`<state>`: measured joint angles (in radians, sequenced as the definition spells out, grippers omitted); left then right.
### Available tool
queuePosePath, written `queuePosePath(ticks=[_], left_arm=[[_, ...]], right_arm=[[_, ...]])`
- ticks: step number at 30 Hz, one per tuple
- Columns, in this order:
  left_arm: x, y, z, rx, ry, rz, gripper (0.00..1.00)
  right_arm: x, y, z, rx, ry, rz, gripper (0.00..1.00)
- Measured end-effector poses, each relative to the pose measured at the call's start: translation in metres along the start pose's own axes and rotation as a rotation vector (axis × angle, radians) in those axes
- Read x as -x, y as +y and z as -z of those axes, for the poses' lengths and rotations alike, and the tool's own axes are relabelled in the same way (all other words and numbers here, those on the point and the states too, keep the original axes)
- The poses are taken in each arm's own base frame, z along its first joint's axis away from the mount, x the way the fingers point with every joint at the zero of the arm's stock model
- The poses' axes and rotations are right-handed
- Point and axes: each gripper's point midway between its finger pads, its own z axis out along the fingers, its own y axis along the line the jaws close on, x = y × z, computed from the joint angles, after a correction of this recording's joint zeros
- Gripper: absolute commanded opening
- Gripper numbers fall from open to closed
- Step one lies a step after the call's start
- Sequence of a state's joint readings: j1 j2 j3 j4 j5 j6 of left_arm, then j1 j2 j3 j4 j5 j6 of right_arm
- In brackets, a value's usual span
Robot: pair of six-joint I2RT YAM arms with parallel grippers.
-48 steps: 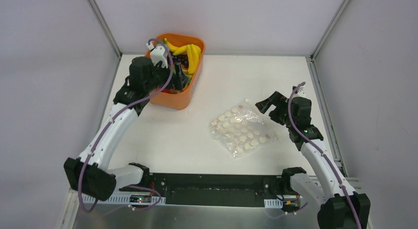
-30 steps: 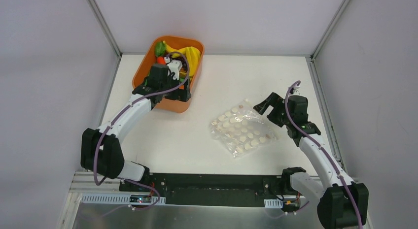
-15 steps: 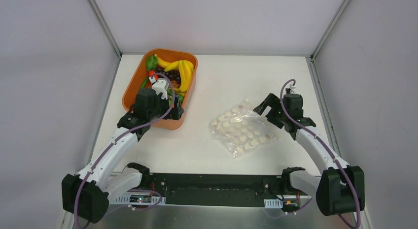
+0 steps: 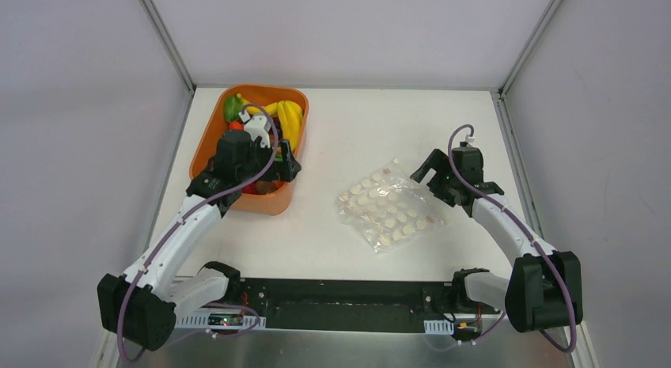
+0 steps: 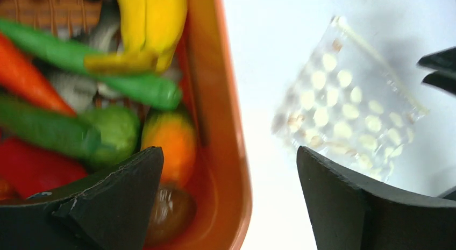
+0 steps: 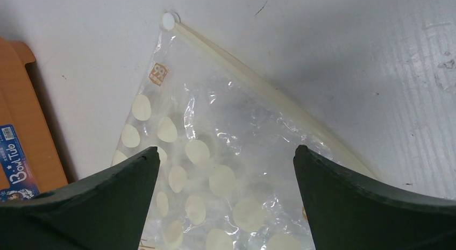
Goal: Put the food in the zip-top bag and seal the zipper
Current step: Move the bin to the center of the board.
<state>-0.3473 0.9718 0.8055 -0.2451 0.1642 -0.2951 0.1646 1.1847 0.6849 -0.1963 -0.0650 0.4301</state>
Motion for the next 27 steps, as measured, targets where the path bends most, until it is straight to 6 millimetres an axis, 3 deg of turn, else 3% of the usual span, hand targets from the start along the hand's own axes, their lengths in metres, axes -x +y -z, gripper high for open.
queuePosePath(ticks=[4,8,11,15,18,24,27], left_arm=[[0.043,-0.015,-0.017,-0.023,-0.013,-0.032,0.95],[0.057,-0.018,-0.044,-0.010,0.032,-0.058,0.92],[0.037,-0.014,-0.064,0.011,0.124,-0.080,0.89],[0.004,-0.022,-0.068,0.002,0.229,-0.125,0.83],[-0.017,-0.040,-0.062,-0.043,0.261,-0.196,0.79],[-0.051,-0.055,-0.040,-0.089,0.280,-0.286,0.72],[-0.067,-0.058,-0.030,-0.105,0.304,-0.306,0.71]], right_arm=[[0.001,0.001,0.002,0.004,-0.007,-0.003,0.98],[0.003,0.003,0.004,0.011,-0.016,-0.002,0.98],[0.003,0.003,0.004,0.011,-0.016,-0.002,0.98],[0.004,0.002,0.004,0.006,-0.019,-0.002,0.98],[0.003,0.000,0.002,-0.001,-0.015,-0.001,0.98],[-0.001,-0.013,-0.009,-0.066,0.001,0.002,0.99],[-0.004,-0.022,-0.017,-0.110,0.012,0.001,0.94]])
